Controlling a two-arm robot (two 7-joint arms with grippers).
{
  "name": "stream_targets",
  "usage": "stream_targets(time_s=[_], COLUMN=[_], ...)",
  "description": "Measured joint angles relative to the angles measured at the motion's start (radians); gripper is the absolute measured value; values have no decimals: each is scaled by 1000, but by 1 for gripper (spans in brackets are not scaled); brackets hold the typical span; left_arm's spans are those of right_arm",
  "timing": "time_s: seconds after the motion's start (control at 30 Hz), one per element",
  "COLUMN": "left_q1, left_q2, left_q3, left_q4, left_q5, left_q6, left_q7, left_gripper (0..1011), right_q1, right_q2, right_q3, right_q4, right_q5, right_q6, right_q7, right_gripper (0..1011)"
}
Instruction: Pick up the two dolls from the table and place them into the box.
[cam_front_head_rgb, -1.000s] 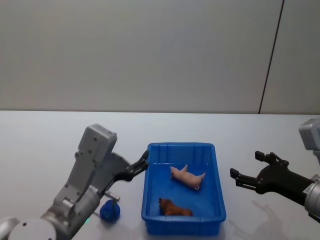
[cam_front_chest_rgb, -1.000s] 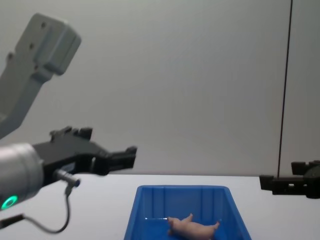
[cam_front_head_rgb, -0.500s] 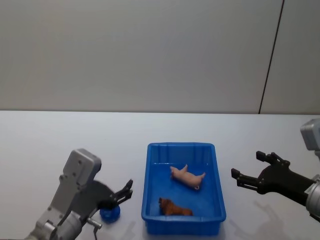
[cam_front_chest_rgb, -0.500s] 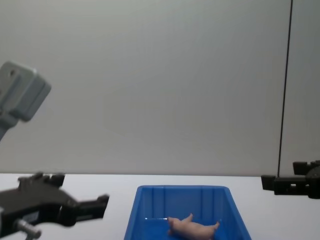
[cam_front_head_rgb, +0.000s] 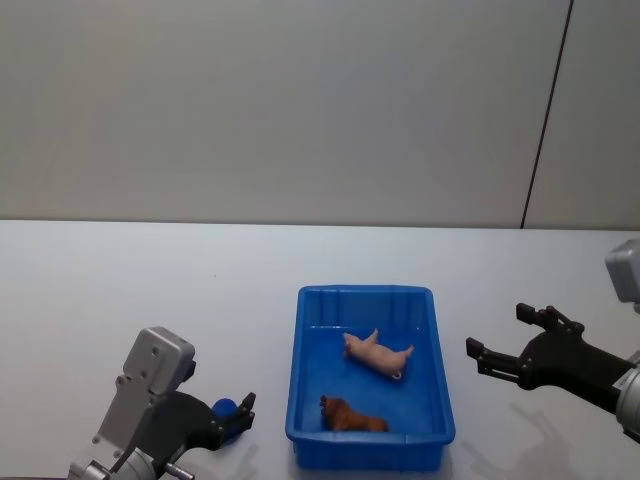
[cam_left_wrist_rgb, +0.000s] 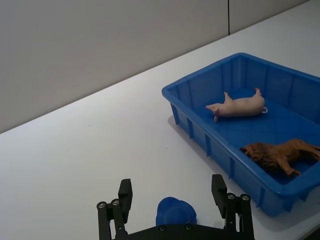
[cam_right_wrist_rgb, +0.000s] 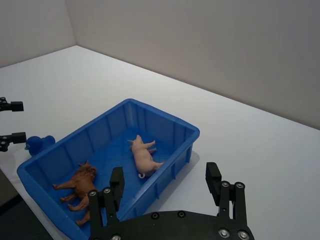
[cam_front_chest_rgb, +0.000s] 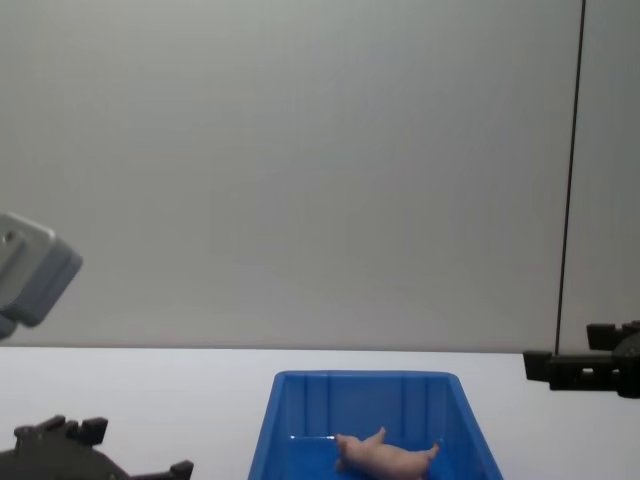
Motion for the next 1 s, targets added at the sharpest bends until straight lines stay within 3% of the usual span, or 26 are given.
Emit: stream_targets(time_s=[0.6, 1.0], left_q1=[-42, -56], left_q2=[-46, -61], left_q3=[7, 9], left_q4=[130, 166], left_q5=[17, 28], left_q6=[-16, -5], left_q7=[-79, -104], left_gripper=[1001, 730], right_q1=[0, 0], right_q2=[0, 0], right_q3=[0, 0], right_q4=[0, 0], right_q5=[0, 0], right_q6=[0, 0], right_q7=[0, 0], right_gripper=[1001, 1001])
